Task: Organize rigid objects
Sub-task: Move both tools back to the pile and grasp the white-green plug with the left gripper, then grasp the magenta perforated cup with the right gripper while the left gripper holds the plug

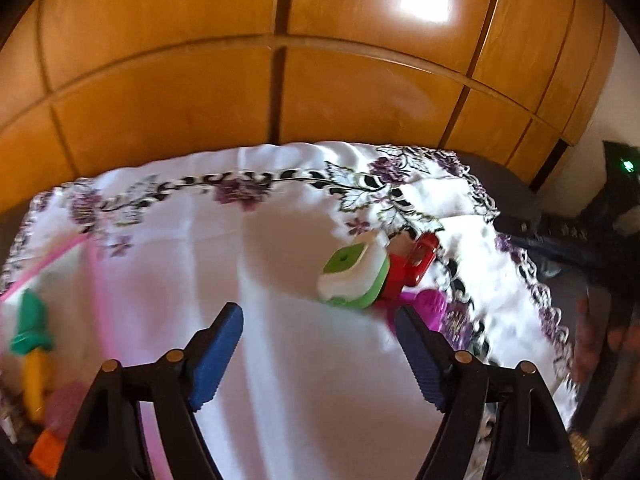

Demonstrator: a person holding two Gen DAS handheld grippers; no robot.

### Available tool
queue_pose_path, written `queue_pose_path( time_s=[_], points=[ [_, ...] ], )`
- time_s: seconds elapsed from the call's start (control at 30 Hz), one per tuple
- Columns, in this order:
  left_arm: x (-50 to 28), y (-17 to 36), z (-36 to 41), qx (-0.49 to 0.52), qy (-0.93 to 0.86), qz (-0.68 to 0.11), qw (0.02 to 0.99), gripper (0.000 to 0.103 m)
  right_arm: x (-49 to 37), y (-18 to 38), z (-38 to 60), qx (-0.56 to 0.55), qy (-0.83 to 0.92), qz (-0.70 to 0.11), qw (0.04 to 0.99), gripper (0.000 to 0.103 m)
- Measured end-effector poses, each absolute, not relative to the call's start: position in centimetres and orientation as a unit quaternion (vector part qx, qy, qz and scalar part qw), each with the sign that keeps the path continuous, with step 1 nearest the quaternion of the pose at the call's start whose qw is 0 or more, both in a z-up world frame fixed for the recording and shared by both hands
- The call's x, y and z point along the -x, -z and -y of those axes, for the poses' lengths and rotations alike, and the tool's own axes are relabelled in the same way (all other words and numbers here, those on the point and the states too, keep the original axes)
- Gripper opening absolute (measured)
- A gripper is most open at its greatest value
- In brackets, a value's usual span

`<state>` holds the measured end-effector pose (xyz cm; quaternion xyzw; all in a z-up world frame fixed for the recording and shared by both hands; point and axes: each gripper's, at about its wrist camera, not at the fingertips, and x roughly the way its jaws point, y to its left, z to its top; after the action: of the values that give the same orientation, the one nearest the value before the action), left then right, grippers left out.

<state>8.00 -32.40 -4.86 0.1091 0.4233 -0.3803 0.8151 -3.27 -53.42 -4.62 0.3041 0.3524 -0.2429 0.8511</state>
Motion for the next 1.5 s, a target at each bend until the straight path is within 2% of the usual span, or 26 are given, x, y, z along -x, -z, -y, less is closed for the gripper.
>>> queue_pose_path(
  time_s=[0.4, 0.5, 0.53, 0.57, 0.83, 1.1, 1.27, 1.5],
  points=[
    [-13.1, 9.2, 38.9, -0.077, 0.404, -0.471, 0.78, 0.077, 2.2, 4.3, 52.3, -0.268, 0.224, -0.364, 0.864, 0.042],
    [-13.9, 10.6, 39.8, -0.057, 0.415, -0.491, 0.764, 0.066, 1.9, 4.5, 52.2, -0.265, 0.22, -0.368, 0.864, 0.042],
    [-14.0, 10.6, 39.8, -0.049, 0.419, -0.492, 0.762, 0.055, 1.9, 4.5, 52.2, -0.263, 0.219, -0.369, 0.864, 0.042],
    [-14.0, 10.5, 39.8, -0.046, 0.42, -0.493, 0.761, 0.053, 1.8, 4.6, 52.1, -0.26, 0.219, -0.371, 0.864, 0.042],
    [-12.4, 9.9, 36.3, -0.055, 0.385, -0.493, 0.779, 0.052, 1.7, 4.5, 51.6, -0.241, 0.217, -0.374, 0.869, 0.042],
    [-5.7, 9.2, 31.3, -0.144, 0.352, -0.44, 0.813, 0.051, 1.6, 4.7, 51.4, -0.251, 0.194, -0.377, 0.87, 0.042],
    [-2.8, 10.8, 30.0, -0.176, 0.347, -0.427, 0.816, 0.059, 1.0, 4.6, 50.2, -0.266, 0.114, -0.375, 0.881, 0.042],
    [-2.2, 11.6, 29.0, -0.172, 0.349, -0.422, 0.819, 0.053, -1.7, 6.1, 45.2, -0.132, 0.081, -0.439, 0.885, 0.043]
  ],
)
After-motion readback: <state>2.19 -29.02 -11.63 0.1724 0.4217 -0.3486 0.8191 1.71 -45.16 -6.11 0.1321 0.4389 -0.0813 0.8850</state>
